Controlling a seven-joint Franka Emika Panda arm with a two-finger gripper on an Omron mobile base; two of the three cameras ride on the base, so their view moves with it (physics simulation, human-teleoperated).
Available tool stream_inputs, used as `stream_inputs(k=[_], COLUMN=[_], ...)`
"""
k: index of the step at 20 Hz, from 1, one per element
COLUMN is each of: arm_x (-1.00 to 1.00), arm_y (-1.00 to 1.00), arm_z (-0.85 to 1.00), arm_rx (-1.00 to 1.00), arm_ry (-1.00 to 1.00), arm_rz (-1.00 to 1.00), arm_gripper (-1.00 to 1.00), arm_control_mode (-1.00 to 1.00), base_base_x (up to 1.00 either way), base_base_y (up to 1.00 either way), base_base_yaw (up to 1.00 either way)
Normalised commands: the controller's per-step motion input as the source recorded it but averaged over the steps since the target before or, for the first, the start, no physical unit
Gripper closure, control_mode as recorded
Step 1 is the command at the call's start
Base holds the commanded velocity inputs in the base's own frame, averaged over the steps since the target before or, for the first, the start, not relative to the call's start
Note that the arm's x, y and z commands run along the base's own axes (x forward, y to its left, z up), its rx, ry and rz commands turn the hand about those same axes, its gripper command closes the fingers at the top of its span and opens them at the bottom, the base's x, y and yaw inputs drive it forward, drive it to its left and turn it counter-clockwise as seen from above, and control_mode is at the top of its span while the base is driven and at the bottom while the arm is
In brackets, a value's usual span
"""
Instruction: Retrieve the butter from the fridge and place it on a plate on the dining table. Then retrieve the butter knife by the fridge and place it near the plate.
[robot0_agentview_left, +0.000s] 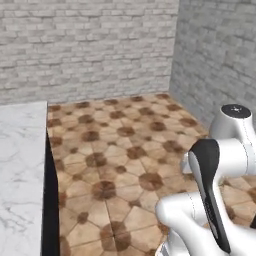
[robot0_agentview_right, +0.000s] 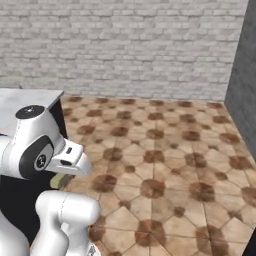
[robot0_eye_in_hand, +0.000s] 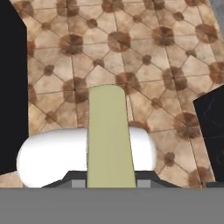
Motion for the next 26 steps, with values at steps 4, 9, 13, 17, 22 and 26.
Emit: stream_inputs(k=[4,9,13,17,22,26], arm_x=[0.0,0.0,0.0,0.0,0.0,0.0], arm_y=[0.0,0.0,0.0,0.0,0.0,0.0], arm_z=[0.0,0.0,0.0,0.0,0.0,0.0], arm_rx=[0.0,0.0,0.0,0.0,0.0,0.0], arm_ry=[0.0,0.0,0.0,0.0,0.0,0.0], arm_rz=[0.0,0.0,0.0,0.0,0.0,0.0], arm_gripper=[1.0,1.0,1.0,1.0,1.0,1.0], arm_control_mode=[1.0,1.0,1.0,1.0,1.0,1.0], base_base_x=[1.0,1.0,1.0,0.99,0.99,0.72], base_base_y=[0.21,0.01,-0.17,-0.41,-0.55,-0.67], base_base_yaw=[0.07,0.19,0.51,0.67,0.6,0.64])
